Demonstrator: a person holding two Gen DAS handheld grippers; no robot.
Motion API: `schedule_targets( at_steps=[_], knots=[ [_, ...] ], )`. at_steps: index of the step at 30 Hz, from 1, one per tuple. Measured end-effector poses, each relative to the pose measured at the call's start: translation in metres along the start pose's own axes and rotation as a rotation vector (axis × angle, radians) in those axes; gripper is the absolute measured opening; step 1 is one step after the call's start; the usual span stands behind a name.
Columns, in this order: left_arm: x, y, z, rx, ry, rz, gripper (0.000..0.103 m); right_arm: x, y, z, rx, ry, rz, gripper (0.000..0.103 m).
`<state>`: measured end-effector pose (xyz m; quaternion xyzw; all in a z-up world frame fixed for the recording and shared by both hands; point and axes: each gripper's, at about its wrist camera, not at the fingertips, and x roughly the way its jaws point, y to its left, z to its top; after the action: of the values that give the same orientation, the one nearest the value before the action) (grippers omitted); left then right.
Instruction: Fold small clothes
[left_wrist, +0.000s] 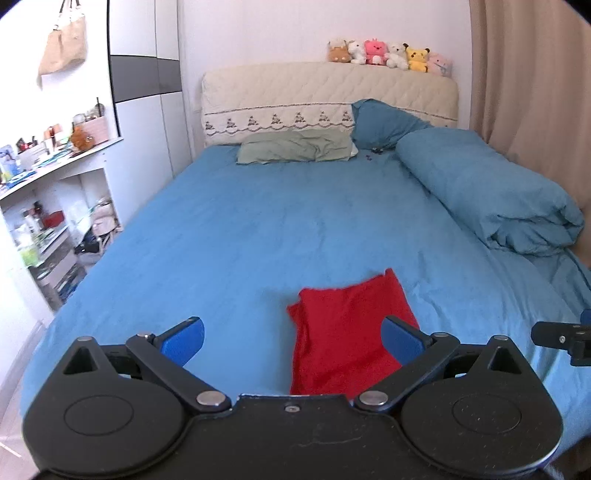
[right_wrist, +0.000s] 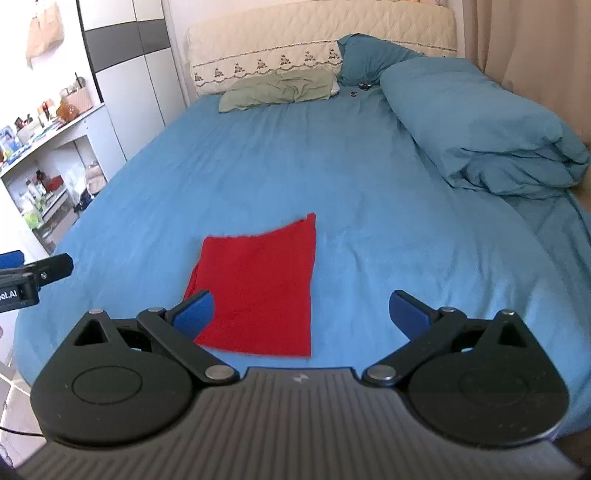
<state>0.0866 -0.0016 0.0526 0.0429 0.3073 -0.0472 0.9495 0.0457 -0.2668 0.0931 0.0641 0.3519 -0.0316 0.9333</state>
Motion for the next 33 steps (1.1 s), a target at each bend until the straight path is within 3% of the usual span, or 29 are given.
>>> schedule_targets(
  at_steps=[6,15,33],
  knots=[
    [-0.031,-0.002,-0.027,0.0,0.008,0.007,0.103,-0.039,0.011,-0.034,-0.045,0.0,-0.073,0.103],
    [-0.04,-0.007,-0.049,0.01,0.023,-0.015,0.103,-0.053,0.012,-0.065,-0.052,0.021,-0.109,0.103],
    [-0.048,-0.014,-0.052,0.026,0.012,0.004,0.103,-0.061,0.0,-0.066,-0.016,0.014,-0.101,0.103]
  ],
)
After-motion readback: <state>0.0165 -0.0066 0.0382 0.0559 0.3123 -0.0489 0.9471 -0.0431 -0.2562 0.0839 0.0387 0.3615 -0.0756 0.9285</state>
